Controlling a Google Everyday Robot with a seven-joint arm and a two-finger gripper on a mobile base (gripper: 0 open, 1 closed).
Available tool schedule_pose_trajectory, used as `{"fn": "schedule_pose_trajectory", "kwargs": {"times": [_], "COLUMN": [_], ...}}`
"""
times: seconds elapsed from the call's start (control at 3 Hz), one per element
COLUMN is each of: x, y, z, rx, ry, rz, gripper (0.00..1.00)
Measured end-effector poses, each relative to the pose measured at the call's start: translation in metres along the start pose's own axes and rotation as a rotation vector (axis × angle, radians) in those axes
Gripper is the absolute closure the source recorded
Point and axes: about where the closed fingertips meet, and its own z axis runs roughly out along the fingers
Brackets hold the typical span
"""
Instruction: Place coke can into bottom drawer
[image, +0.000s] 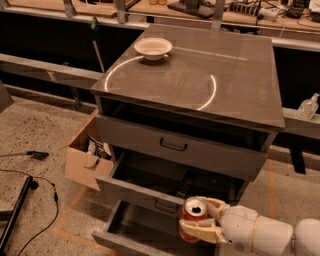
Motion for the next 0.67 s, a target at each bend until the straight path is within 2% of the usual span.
{"fn": "schedule_pose_trajectory", "kwargs": {"times": [0.33,0.67], "x": [0.0044,0.0036], "y": [-0.0091,-0.0073], "z": [0.0035,0.0035], "rx": [0.037,0.030], "ry": [0.011,0.010], "rz": [0.001,0.001], "gripper": [1.00,1.00]}}
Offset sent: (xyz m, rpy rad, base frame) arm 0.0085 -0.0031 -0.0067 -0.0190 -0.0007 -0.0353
